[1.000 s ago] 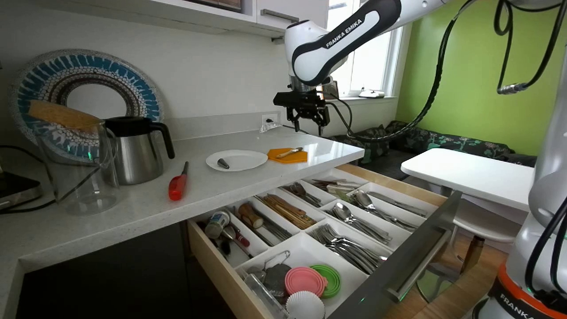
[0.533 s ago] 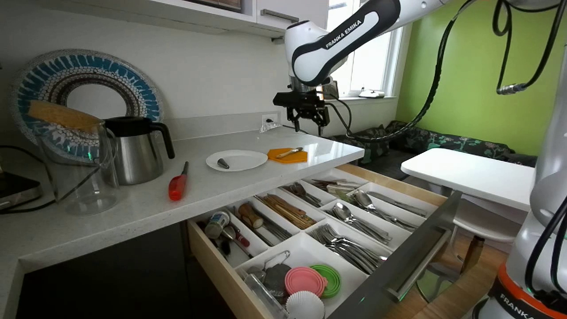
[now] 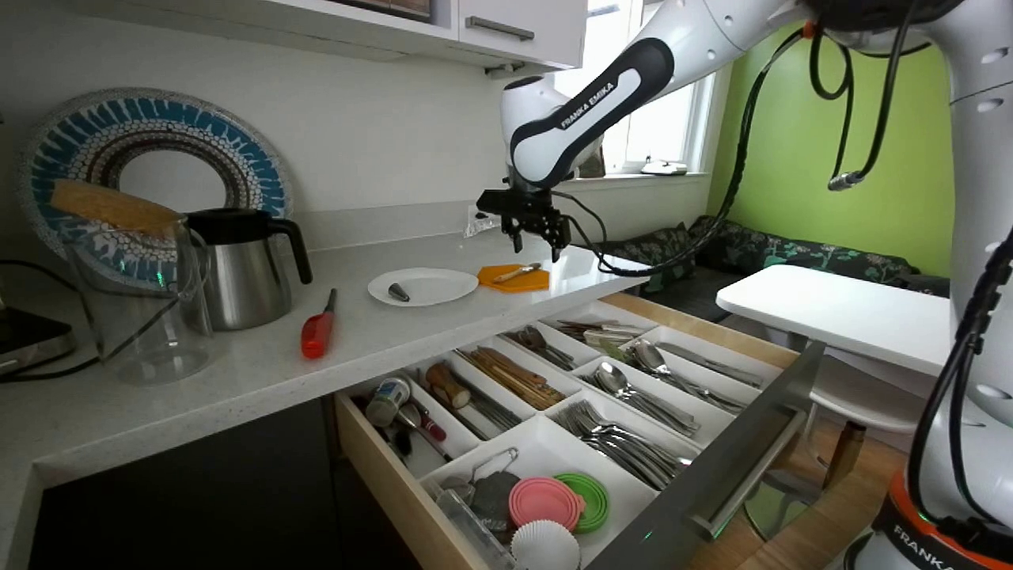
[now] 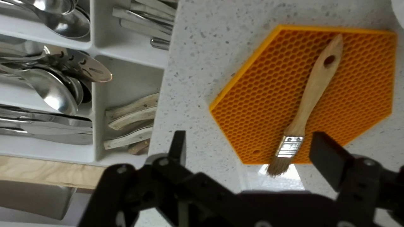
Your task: Put the brush in the drawer
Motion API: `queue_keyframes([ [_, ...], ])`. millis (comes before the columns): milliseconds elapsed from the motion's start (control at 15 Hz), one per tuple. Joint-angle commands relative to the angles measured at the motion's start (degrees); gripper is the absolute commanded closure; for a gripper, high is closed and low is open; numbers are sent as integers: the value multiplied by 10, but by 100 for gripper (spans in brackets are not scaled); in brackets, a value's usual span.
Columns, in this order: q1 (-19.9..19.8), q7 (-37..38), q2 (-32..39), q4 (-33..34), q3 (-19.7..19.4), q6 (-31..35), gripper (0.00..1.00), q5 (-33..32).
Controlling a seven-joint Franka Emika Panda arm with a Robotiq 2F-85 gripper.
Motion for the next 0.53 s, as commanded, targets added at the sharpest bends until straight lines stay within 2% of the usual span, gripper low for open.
queue_keyframes([
  [0, 28, 30, 58, 58, -30, 8, 0, -2],
  [333, 51, 44, 109, 114, -52, 4, 0, 2],
  [400, 55, 47, 117, 124, -56, 3, 11, 3],
  [467, 57, 48, 126, 133, -59, 2, 18, 5],
])
